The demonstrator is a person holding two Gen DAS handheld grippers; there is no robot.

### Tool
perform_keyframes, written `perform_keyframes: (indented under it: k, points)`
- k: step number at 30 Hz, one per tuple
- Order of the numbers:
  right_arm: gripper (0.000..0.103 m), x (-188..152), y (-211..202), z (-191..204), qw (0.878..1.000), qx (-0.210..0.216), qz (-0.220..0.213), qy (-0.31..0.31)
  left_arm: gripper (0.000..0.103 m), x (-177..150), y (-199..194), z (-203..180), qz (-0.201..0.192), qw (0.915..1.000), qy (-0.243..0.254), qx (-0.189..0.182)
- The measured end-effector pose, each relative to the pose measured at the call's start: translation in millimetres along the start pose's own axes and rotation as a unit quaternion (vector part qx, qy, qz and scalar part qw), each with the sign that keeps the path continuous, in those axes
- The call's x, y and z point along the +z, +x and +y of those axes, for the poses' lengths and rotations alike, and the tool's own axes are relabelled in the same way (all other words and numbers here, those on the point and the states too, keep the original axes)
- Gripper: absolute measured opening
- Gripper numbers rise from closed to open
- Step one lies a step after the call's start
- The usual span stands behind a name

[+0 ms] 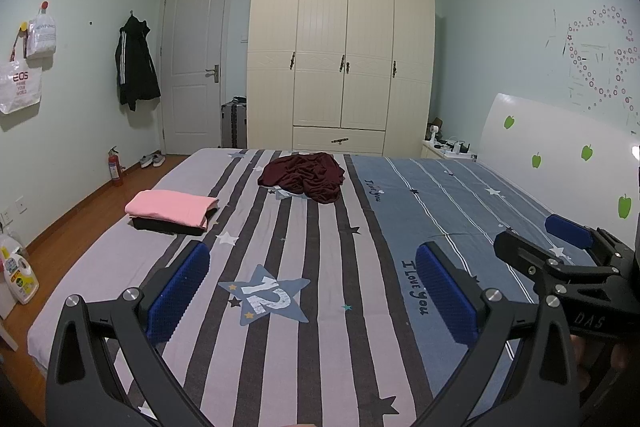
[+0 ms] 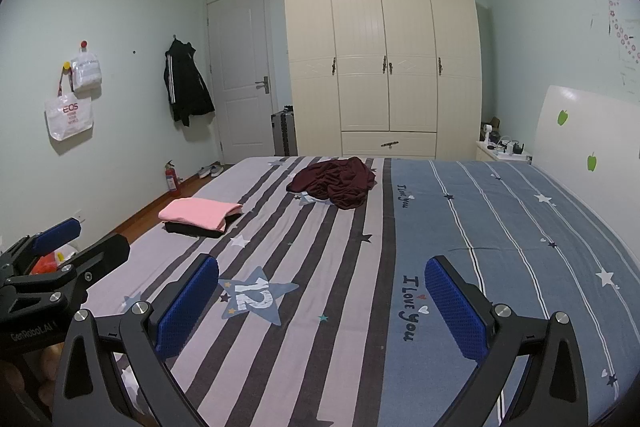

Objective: Fold clothes

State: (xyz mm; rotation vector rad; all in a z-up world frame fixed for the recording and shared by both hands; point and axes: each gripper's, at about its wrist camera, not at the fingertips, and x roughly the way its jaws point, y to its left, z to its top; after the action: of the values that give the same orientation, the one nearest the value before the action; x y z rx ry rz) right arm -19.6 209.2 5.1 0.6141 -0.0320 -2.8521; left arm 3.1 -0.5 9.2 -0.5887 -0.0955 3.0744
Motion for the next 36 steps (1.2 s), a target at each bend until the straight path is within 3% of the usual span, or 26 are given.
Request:
perform_keyframes:
  k: [20, 26, 30, 36]
  points:
    - [0.102, 1.0, -0.6, 0.5, 1.0, 0.0, 0.0, 0.001, 0.102, -3.0, -1.0, 2.4, 0.0, 1.0, -0.003, -0.002]
    - [0.102, -2.8, 4.4, -1.4, 1.0, 0.0, 0.004, 0.001, 0.102, -7.7, 2.7, 9.3, 0.008, 0.9992, -0.016, -0.037]
    - [0.102, -9.8, 14.2, -3.6, 1.0, 0.0, 0.01, 0.001, 0.102, -19.9, 14.2, 16.3, 0.015, 0.999, -0.018, -0.037]
    - [0.102, -39.4, 62.8, -11.3, 1.0, 0.005, 0.029, 0.012, 0.102, -58.4, 74.1, 35.2, 0.027, 0.9986, -0.014, -0.042]
